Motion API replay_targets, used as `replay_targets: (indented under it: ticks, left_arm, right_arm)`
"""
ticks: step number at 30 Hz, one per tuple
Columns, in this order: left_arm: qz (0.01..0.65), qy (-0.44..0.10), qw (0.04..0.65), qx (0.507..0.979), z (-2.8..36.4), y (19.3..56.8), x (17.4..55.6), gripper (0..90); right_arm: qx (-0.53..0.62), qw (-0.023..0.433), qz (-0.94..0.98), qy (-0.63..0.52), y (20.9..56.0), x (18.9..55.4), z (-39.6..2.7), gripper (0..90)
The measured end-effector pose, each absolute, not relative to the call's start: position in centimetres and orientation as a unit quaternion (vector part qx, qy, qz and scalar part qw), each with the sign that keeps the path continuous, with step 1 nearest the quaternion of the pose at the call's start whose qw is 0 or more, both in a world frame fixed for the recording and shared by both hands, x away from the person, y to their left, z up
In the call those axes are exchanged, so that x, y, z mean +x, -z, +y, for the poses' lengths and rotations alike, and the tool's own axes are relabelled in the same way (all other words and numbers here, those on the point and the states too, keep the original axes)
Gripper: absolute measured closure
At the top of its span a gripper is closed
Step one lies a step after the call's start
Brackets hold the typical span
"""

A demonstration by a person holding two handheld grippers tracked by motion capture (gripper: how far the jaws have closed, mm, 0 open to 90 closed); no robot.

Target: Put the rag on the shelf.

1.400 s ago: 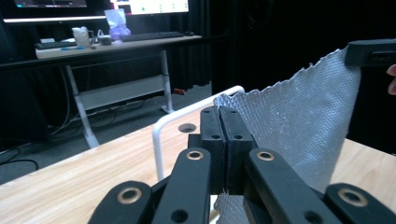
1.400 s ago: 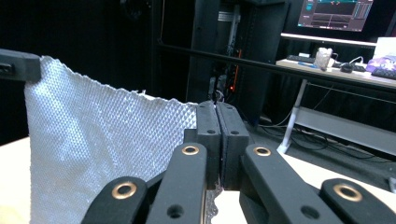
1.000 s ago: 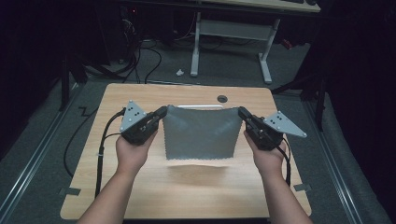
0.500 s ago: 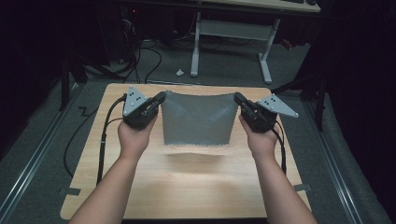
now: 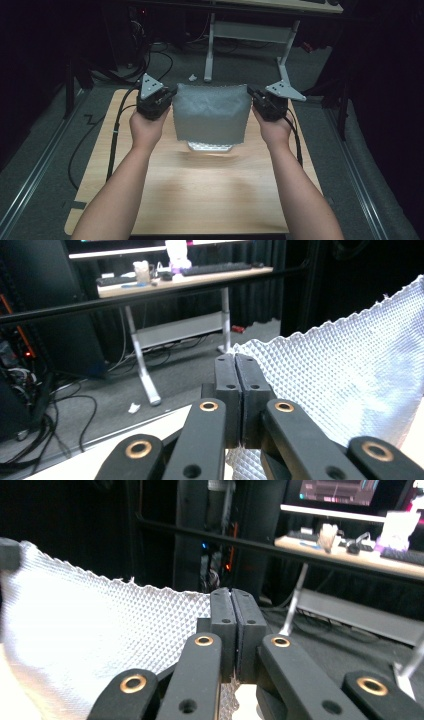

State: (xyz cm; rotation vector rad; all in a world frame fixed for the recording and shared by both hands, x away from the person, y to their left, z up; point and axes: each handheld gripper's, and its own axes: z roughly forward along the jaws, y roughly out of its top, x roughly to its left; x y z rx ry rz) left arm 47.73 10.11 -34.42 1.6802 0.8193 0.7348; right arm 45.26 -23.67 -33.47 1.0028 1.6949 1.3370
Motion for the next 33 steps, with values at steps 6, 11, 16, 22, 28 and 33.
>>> replay_targets:
  ticks: [6, 11, 16, 22, 28, 33]
  left_arm:
    - [0.357, -0.290, 0.512, 0.725, 9.6, 36.0, 49.7, 89.0]
    - [0.366, -0.262, 0.496, 0.743, 9.7, 38.1, 50.3, 89.0]
    - [0.376, -0.241, 0.492, 0.747, 9.8, 40.0, 50.2, 89.0]
    - [0.376, -0.222, 0.495, 0.751, 10.1, 41.2, 49.5, 89.0]
    - [0.372, -0.207, 0.493, 0.759, 10.0, 42.3, 48.8, 89.0]
    - [0.369, -0.197, 0.497, 0.760, 9.9, 43.2, 48.5, 89.0]
  right_arm:
    - [0.416, 0.351, 0.672, -0.502, 35.1, 47.7, -23.9, 90.0]
    - [0.423, 0.346, 0.685, -0.482, 36.7, 48.6, -23.7, 90.0]
    - [0.421, 0.333, 0.698, -0.473, 38.2, 48.6, -23.8, 90.0]
    - [0.423, 0.317, 0.706, -0.471, 39.7, 48.0, -24.1, 90.0]
    - [0.427, 0.302, 0.707, -0.477, 40.9, 47.5, -24.4, 89.9]
    - [0.428, 0.294, 0.714, -0.470, 41.9, 47.2, -24.4, 89.9]
